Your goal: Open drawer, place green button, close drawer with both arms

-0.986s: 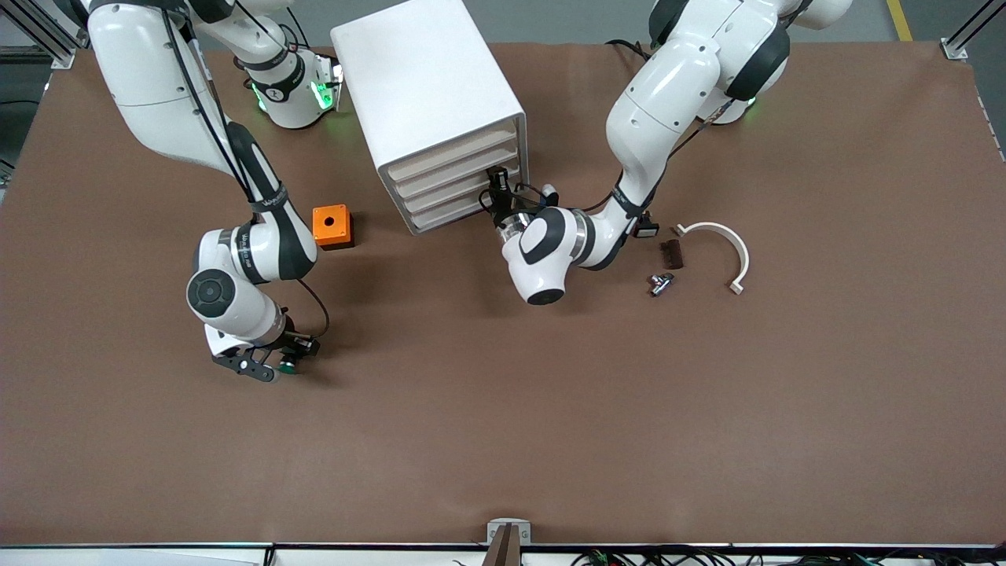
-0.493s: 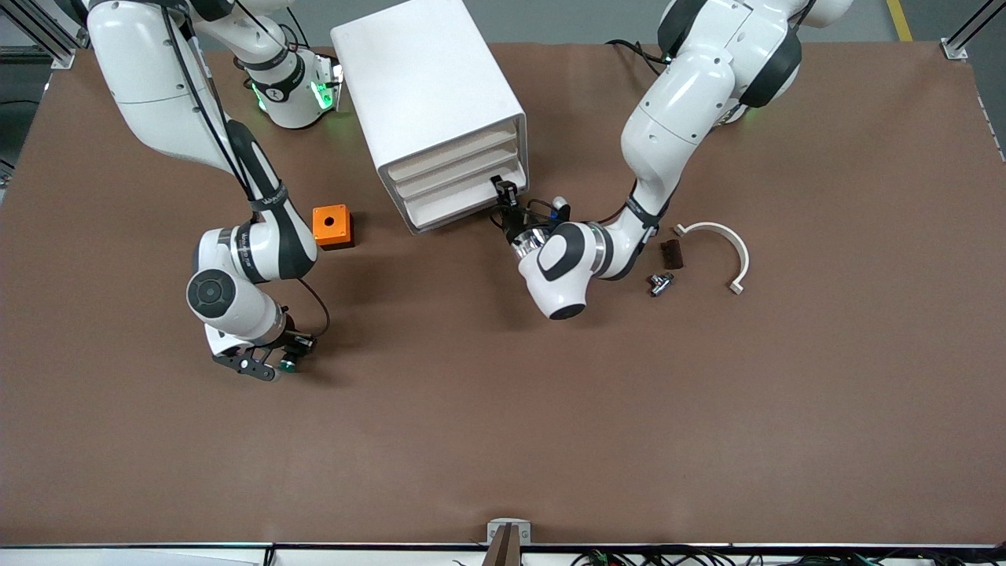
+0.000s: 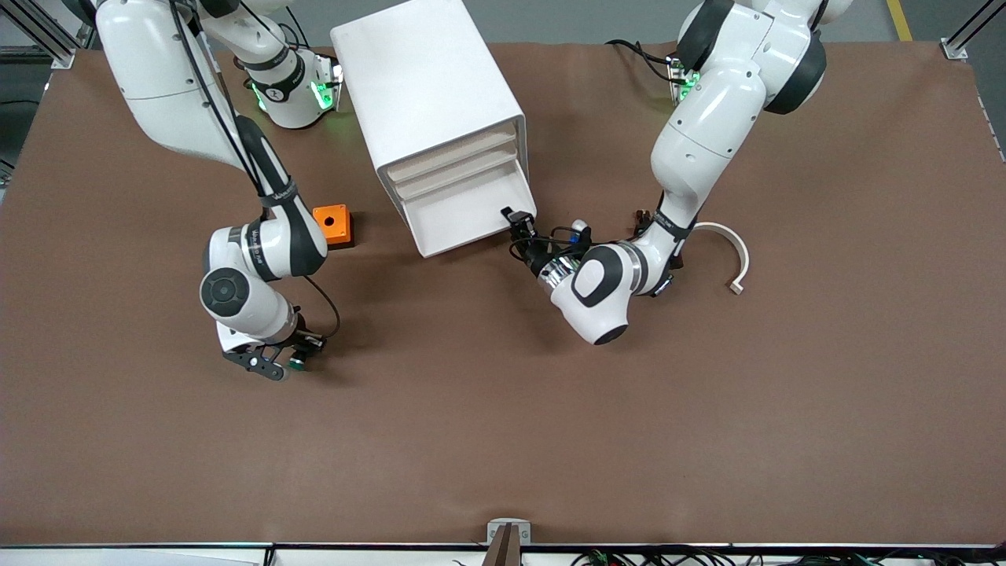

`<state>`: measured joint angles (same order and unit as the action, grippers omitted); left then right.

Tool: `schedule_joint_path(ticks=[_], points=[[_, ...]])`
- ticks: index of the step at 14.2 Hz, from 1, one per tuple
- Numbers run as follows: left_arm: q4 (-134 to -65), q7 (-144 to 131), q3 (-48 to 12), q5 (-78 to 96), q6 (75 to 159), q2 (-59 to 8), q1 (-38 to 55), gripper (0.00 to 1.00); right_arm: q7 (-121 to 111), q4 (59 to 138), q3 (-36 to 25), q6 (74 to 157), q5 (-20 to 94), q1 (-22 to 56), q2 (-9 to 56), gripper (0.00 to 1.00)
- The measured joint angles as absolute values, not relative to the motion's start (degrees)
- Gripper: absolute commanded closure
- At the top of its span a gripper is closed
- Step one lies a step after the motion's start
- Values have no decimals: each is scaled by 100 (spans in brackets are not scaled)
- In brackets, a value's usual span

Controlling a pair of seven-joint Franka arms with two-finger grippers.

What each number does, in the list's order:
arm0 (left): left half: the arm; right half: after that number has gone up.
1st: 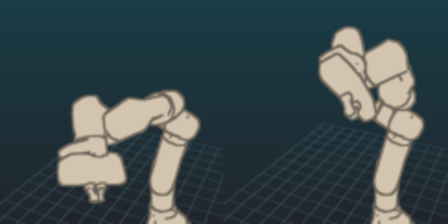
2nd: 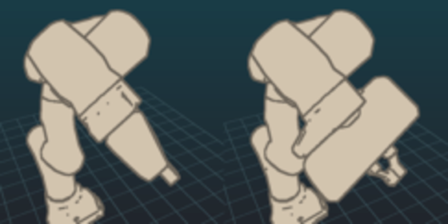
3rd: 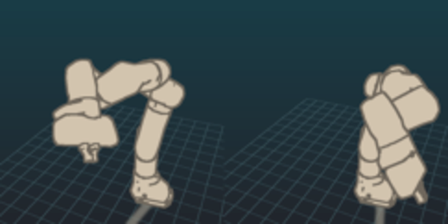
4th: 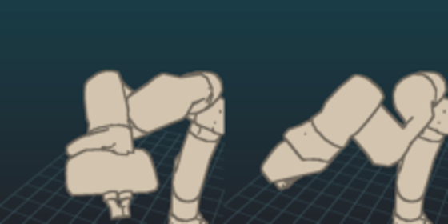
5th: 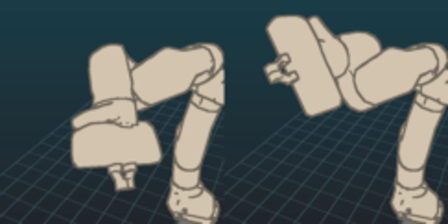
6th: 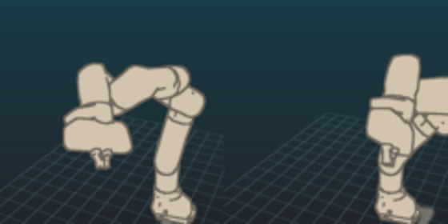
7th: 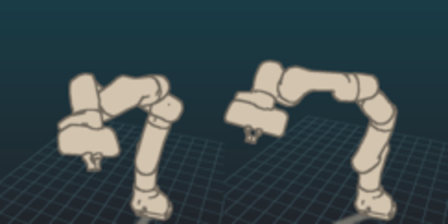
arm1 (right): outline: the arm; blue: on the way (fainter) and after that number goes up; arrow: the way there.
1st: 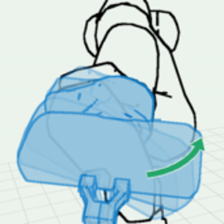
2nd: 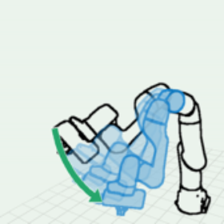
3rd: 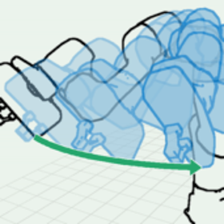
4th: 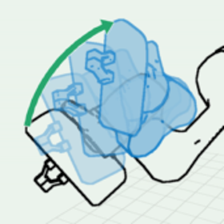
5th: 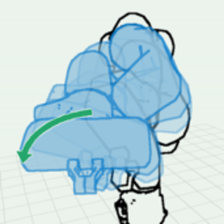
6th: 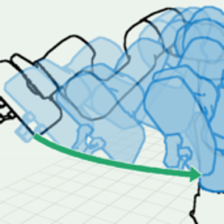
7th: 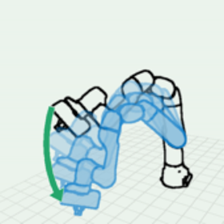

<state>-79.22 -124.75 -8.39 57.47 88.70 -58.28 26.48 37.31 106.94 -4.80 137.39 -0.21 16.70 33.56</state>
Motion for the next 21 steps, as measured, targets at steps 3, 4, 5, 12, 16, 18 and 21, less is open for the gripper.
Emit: schedule_joint_path(ticks=[3,4,5,12,16,18,21], points=[[-7927,-12435,-841,5807,8972,-5828,2537,84,4421,10544,-414,13094,123,2057,2996,100],[-7928,-12430,-842,5818,9000,-5828,2512,84,4716,10536,-373,12926,197,2220,2854,100],[-7929,-12428,-843,5833,9025,-5828,2480,84,5051,10534,-334,12751,227,2397,2715,100],[-7924,-12364,-853,5903,9207,-5828,2318,58,7422,10531,-253,12121,267,3823,2095,100],[-7885,-11669,-878,5958,9540,-5832,2269,9,8439,10566,-247,12229,268,4499,2098,100],[-7874,-11443,-998,5979,9629,-5838,2150,0,8827,10584,-250,12354,289,4622,2114,100],[-7680,-11363,-1118,5979,9625,-5837,2012,0,9385,10637,-249,12515,353,4787,2193,100]])
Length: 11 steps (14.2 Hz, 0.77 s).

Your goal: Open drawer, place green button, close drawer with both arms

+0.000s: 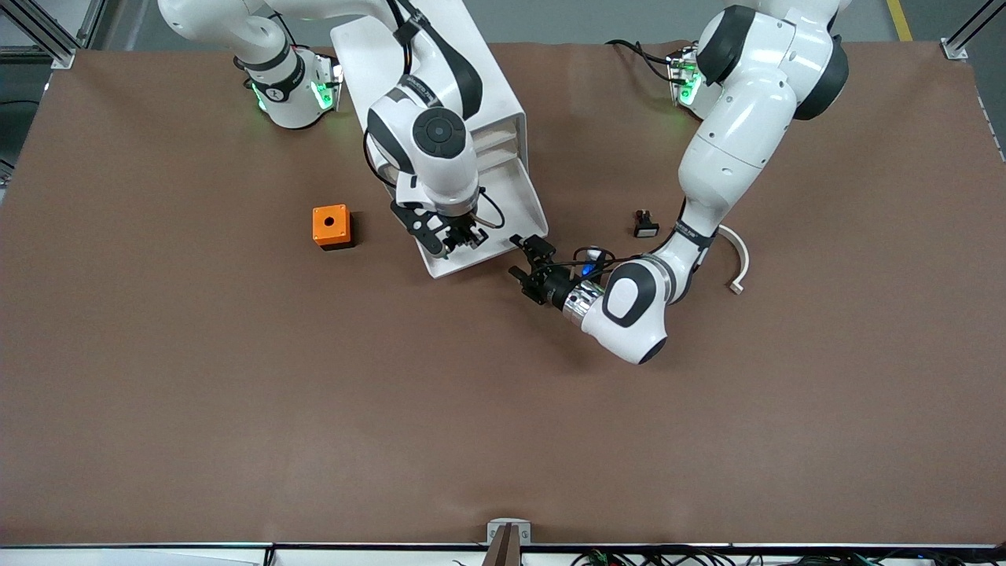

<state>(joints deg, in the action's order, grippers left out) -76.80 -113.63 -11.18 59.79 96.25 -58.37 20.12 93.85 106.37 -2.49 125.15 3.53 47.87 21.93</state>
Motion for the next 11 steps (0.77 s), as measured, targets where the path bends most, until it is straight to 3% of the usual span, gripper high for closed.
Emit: schedule_joint_path(ticks=[11], points=[[-6725,-7872,-1086,4678,9297,-5535,1942,0,10962,10715,-249,13177,372,5434,2561,100]])
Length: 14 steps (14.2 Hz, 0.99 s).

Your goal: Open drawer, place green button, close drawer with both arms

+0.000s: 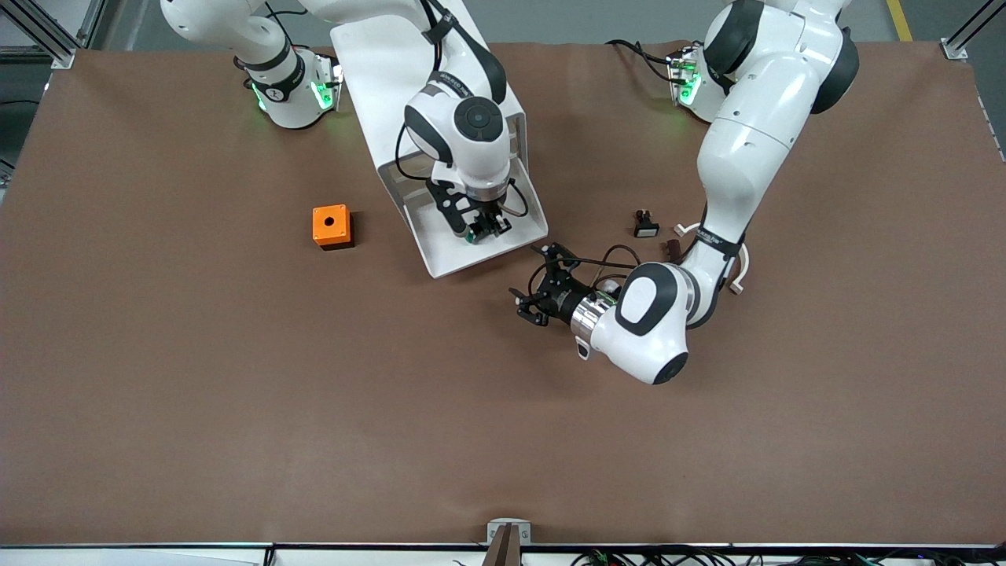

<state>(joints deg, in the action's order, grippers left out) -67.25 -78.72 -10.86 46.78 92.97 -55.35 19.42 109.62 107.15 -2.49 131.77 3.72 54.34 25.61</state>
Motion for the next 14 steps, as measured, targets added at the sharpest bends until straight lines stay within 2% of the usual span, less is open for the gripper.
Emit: schedule_joint_path(ticks=[3,4,5,6,10,14], points=[[-6690,-7255,-1085,4081,9578,-5297,1956,0,11184,10716,-250,13215,374,5513,2579,97],[-6689,-7118,-1085,3862,9765,-5227,1961,0,11224,10716,-251,13214,374,5519,2579,76],[-6689,-6980,-1085,3631,9927,-5182,1964,0,11230,10716,-253,13214,375,5520,2579,40],[-6689,-6845,-1087,3354,10066,-5154,1971,0,11230,10716,-260,13214,375,5520,2579,0],[-6691,-6649,-1140,1984,10834,-5100,2176,0,10977,10707,-267,13125,371,5520,2579,0],[-6693,-6650,-1157,872,11475,-5099,2531,0,9488,10314,-377,12146,373,5338,2559,0]])
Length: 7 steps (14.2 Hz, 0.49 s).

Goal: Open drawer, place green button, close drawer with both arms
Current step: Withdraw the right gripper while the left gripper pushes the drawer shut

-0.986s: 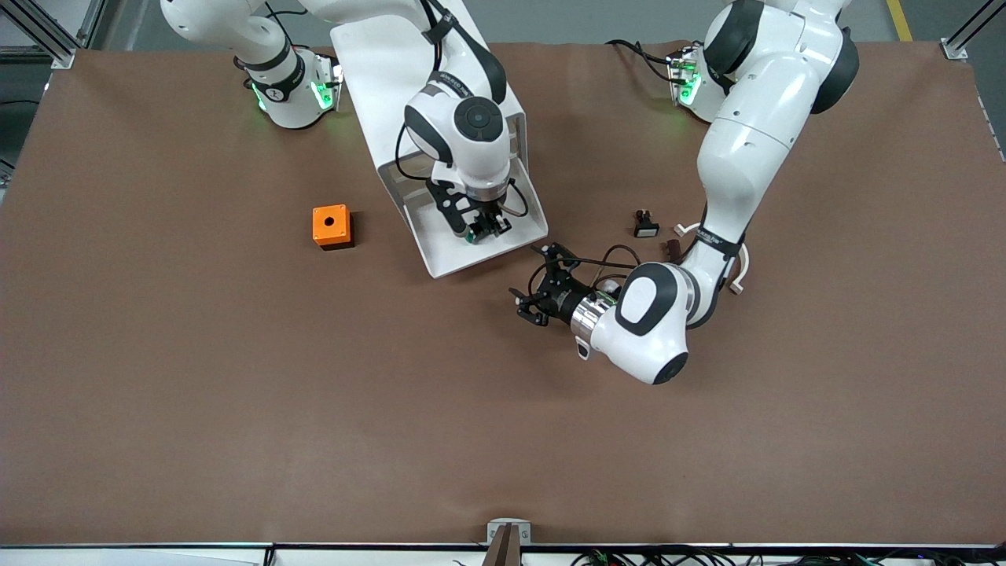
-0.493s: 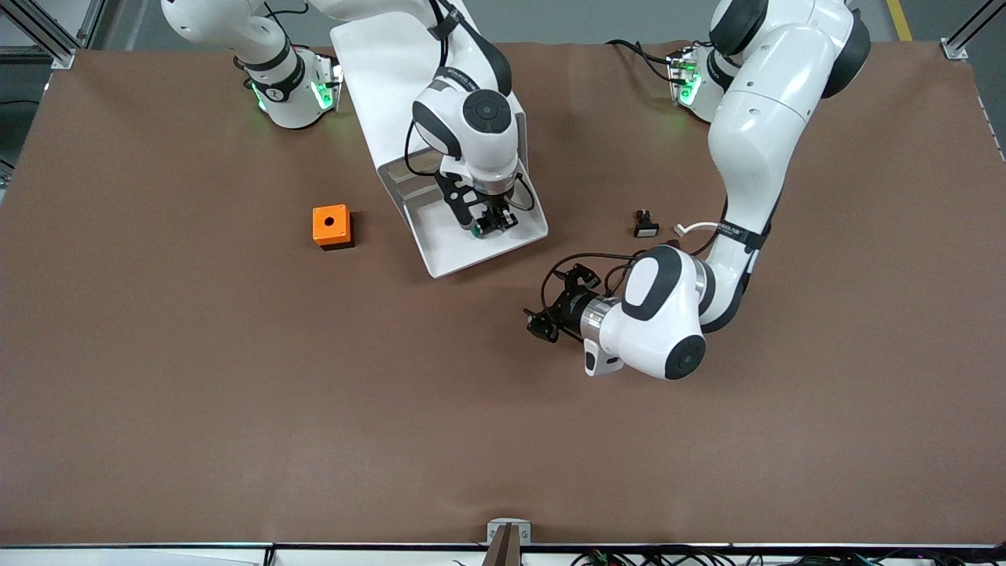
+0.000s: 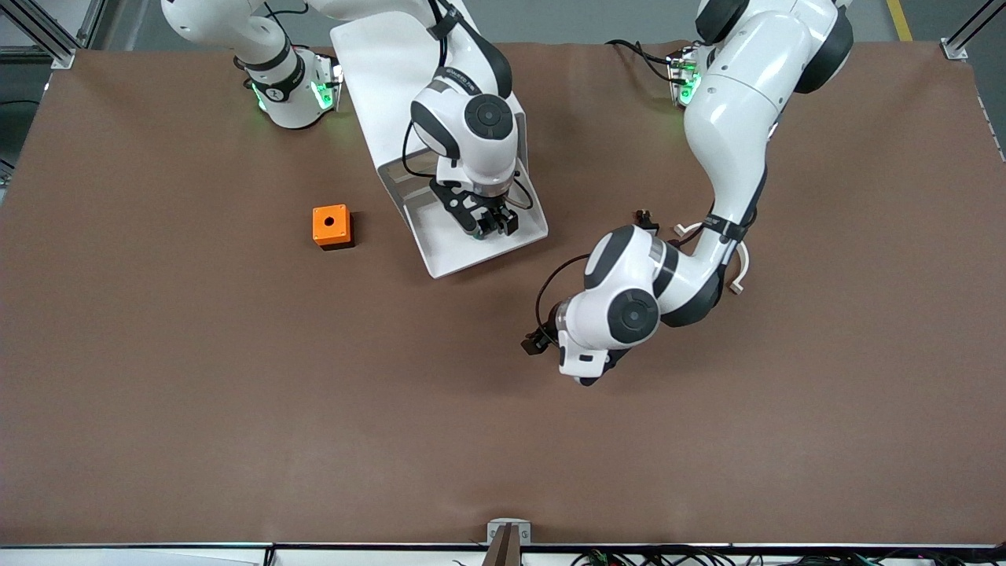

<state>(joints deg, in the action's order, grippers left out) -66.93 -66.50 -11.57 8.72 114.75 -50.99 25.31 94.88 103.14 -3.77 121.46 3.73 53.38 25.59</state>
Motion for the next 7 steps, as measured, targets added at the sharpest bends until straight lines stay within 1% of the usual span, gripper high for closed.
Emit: schedule_joint_path(ticks=[3,7], points=[[-6693,-6650,-1172,413,11628,-5097,2714,0,8381,9774,-415,11164,377,4791,2472,0],[-6745,-6898,-1182,-242,11734,-5094,3107,0,6734,9194,-436,9887,379,4016,2199,0]])
